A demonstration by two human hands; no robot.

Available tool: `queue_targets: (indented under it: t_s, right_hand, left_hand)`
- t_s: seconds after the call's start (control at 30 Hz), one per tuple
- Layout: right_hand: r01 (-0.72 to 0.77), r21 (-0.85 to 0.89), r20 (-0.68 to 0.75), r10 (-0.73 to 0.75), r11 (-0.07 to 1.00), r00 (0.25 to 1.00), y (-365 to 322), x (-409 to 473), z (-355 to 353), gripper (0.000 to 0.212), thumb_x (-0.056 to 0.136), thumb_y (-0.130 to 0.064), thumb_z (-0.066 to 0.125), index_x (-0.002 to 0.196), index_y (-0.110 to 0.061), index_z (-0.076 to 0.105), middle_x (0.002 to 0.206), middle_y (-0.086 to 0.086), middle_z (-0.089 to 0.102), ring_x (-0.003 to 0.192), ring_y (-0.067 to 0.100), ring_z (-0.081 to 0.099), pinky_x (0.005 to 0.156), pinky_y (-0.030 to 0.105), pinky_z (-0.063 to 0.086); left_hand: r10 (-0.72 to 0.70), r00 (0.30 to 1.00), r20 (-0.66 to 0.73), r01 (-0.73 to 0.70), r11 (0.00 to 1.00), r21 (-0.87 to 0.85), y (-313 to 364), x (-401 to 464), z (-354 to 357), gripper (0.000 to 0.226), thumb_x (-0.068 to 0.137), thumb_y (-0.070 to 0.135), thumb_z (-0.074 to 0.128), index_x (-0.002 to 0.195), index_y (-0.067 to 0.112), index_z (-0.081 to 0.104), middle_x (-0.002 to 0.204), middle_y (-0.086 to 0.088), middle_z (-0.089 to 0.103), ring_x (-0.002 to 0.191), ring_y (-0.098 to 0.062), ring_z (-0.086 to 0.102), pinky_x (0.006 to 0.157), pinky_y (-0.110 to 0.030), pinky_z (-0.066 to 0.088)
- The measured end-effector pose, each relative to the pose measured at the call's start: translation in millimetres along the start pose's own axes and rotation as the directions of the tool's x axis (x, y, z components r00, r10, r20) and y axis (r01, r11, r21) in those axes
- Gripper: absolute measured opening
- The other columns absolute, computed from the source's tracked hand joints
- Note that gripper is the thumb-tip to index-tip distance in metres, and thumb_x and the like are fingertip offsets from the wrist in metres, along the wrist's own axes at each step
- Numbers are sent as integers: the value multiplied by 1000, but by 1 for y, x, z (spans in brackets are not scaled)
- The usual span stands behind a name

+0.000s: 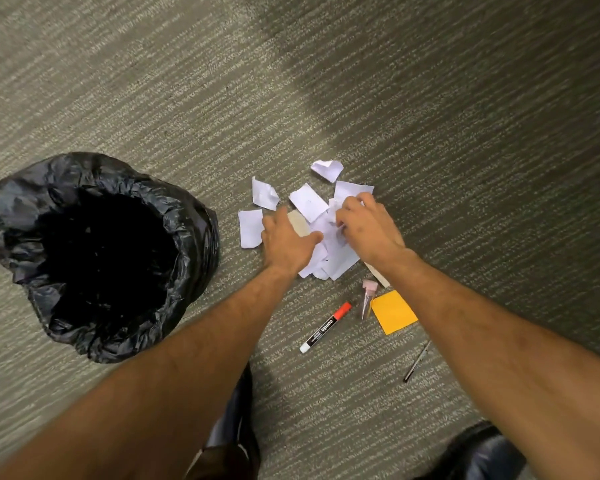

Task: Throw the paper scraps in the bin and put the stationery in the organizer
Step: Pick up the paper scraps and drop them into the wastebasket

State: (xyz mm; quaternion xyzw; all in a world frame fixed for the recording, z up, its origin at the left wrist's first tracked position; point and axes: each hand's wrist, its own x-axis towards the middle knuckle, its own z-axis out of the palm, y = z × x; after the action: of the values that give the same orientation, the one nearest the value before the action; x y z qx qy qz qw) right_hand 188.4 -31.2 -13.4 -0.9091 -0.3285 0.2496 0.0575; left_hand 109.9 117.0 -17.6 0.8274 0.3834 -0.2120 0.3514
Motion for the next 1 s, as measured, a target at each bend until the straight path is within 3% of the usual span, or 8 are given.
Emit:
queue_targets:
  t_s: [0.2,0.4,0.53,0.63,0.73,0.83,0.9,1.0]
  right_hand:
    - [-60,263,-46,74,963,996,16,-36,-6,12,87,-9,57,95,-10,67,95,9,69,101,31,50,76,44,47]
    - [-238,612,70,248,754,966,17,-58,8,13,77,-12,66,77,-22,58,103,-6,54,101,18,38,82,32,40]
    - [-197,583,125,153,788,980,-7,-55,23,14,73,-12,72,73,-19,60,140,3,45,121,26,35,92,29,33]
    - [-162,451,80,140,878,987,-32,-48,36,13,78,-11,66,89,-12,60,138,7,42,112,33,41,93,36,40]
    - [-233,375,36,237,897,971,-51,-40,45,25,85,-12,63,109,-9,60,137,10,42,106,36,47,93,42,42]
    - [-305,407,16,327,861,945,-58,-30,45,20,85,-6,61,105,-6,61,119,16,53,99,37,53,86,44,43]
    - [-309,479,24,340,821,940,-57,-27,43,8,84,1,58,85,-7,55,98,18,58,88,36,54,71,41,38]
    - [-305,574,41,345,760,938,-50,-32,35,42,82,2,59,62,-21,30,68,2,41,69,25,39,57,34,18]
  left_hand:
    - [40,999,11,-41,999,30,0,2,6,75,76,16,81,140,17,41,132,-14,46,117,-33,52,99,-44,46]
    - [11,1000,8,-10,990,-140,-3,-13,3,46,85,-1,68,127,12,53,121,-10,62,106,-27,58,86,-30,45]
    - [63,997,-36,-69,975,-210,-6,-31,-12,35,87,-3,65,117,14,58,111,-1,62,100,-18,58,79,-21,43]
    - [123,989,-80,-136,972,-189,-12,-42,-28,33,87,-4,65,112,16,60,102,3,63,88,-11,57,65,-1,36]
    - [108,989,-105,-124,978,-168,-19,-44,-40,31,89,-1,65,112,17,59,103,1,62,86,-9,56,64,-9,35]
    - [31,996,-80,-44,984,-173,-25,-41,-45,31,92,5,67,116,21,58,114,-8,61,96,-15,55,75,-18,37]
    - [11,998,-59,-21,985,-170,-27,-42,-46,31,93,10,66,118,26,56,119,-10,57,96,-16,53,79,-21,39]
    - [25,997,-68,-38,981,-191,-28,-50,-48,30,94,14,67,116,30,56,118,-5,55,101,-12,52,78,-16,39]
